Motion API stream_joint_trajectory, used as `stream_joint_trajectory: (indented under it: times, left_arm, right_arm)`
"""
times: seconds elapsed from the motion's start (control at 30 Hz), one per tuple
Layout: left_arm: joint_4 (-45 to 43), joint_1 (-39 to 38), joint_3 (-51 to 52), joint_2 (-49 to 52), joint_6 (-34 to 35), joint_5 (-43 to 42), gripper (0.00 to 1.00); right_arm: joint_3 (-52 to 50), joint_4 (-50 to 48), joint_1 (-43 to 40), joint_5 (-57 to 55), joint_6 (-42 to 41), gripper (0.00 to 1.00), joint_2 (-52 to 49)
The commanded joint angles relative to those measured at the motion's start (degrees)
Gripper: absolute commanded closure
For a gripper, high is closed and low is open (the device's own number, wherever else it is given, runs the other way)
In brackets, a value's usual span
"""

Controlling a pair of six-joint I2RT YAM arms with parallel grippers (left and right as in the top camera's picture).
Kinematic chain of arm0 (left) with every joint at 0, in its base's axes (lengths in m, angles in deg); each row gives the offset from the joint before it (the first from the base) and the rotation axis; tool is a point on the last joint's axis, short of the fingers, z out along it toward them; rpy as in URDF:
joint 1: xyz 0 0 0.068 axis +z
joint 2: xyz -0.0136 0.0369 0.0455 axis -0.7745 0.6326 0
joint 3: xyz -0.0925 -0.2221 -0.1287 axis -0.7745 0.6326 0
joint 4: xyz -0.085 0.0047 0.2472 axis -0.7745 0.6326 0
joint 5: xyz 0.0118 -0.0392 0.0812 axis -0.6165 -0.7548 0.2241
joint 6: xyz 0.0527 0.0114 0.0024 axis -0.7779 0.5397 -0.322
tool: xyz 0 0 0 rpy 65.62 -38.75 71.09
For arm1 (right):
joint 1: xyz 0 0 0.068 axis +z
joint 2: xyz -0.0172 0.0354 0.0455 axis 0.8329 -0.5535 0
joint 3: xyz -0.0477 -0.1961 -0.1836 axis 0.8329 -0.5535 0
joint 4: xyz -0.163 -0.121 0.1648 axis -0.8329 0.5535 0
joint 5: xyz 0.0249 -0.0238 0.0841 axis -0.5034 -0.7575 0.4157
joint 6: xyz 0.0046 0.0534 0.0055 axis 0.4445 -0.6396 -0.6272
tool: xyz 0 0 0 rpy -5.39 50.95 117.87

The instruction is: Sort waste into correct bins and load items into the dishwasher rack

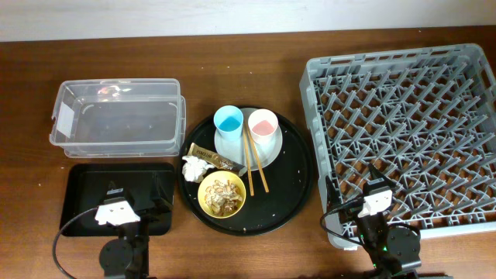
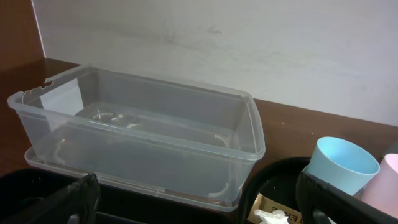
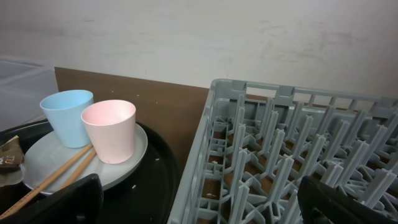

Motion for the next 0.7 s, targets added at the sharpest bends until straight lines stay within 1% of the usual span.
stream_joint_trajectory:
  times: [0.0, 0.3, 0.37, 0.4, 0.43, 0.47, 0.5, 0.57, 0.6, 0.67]
  left_arm:
    - [-0.13, 0.13, 0.52, -0.31, -0.94, -0.61, 0.01]
    - [-0.15, 0.13, 0.52, -0.31, -0.72, -0.68, 0.01]
    - [0.07, 0.13, 0.52, -0.31, -0.70, -2.12, 0.00]
    - [-0.81, 0.13, 0.52, -0.31, -0.37, -6.12, 0.01]
    - [-1.25, 0.13, 0.13, -0.31, 1.01, -14.53, 0.01]
    - [-0.46, 0.13, -0.72, -0.31, 2.80, -18.21, 0.01]
    - [1.33, 0.13, -2.60, -0.31, 5.16, -18.45, 0.01]
    - [7.26, 0.13, -9.97, 0.39, 7.13, -18.43, 0.01]
    - [9.86, 0.13, -14.32, 1.81, 7.10, -18.40, 0.01]
    - [16.57, 0.13, -25.00, 8.13, 7.08, -18.43, 0.01]
  right_arm:
    - [-0.31, 0.24, -0.46, -0.28, -0.52, 0.02, 0.44]
    - [-0.31, 0.24, -0.46, -0.31, -0.50, 0.02, 0.44]
    - [-0.31, 0.24, -0.46, -0.31, -0.52, 0.02, 0.44]
    - [-0.31, 0.24, -0.46, -0.31, -0.50, 0.02, 0.44]
    - [-0.31, 0.24, -0.46, -0.31, -0.52, 0.02, 0.44]
    - [-0.31, 0.24, -0.46, -0.31, -0.52, 0.02, 0.44]
    - [-0.31, 0.24, -0.46, -0.28, -0.52, 0.02, 0.44]
    - [-0.31, 0.24, -0.46, -0.31, -0.52, 0.02, 0.44]
    - [-0.31, 0.24, -0.46, -0.31, -0.52, 0.02, 0.44]
    - [-0.31, 0.24, -0.46, -0.31, -0.50, 0.02, 0.44]
